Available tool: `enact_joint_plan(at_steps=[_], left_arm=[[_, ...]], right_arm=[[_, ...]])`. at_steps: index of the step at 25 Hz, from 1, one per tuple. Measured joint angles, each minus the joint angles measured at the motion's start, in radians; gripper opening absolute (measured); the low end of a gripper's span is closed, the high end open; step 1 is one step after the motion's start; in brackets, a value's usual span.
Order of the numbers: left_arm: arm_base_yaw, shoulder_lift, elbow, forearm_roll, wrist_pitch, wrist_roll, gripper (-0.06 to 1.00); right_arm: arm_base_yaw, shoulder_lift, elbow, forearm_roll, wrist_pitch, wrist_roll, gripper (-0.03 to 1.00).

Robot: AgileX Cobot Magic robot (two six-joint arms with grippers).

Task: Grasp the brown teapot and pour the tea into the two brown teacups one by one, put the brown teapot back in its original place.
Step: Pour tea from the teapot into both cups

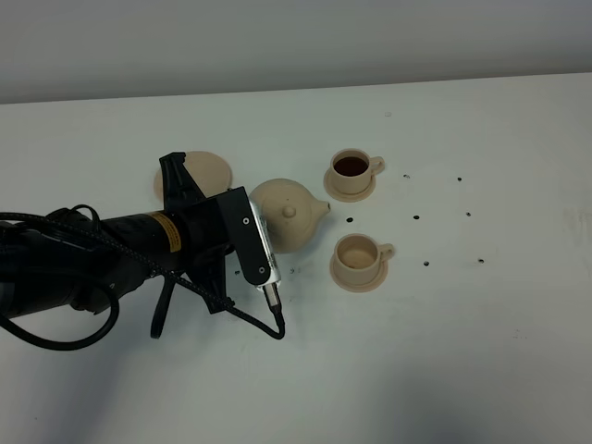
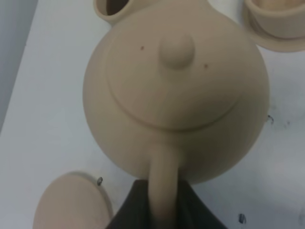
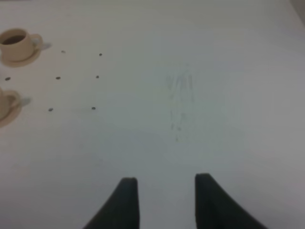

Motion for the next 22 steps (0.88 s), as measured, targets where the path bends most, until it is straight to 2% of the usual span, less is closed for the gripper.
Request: enact_joint_plan(at_steps=[4,12,22], left_arm=[[0.0,-0.009,0.003,0.038,0.0,0.005,0.08],[0.0,-0.014,0.003,0.099,-0.021,0.116,0.08],[0.0,-0.014,0.003,0.123,-0.028,0.18,0.08]], right_arm=[[0.0,0.0,0.0,0.0,0.0,0.0,0.31],[0.0,0.0,0.0,0.0,0.0,0.0,0.31],[0.0,0.0,0.0,0.0,0.0,0.0,0.31]])
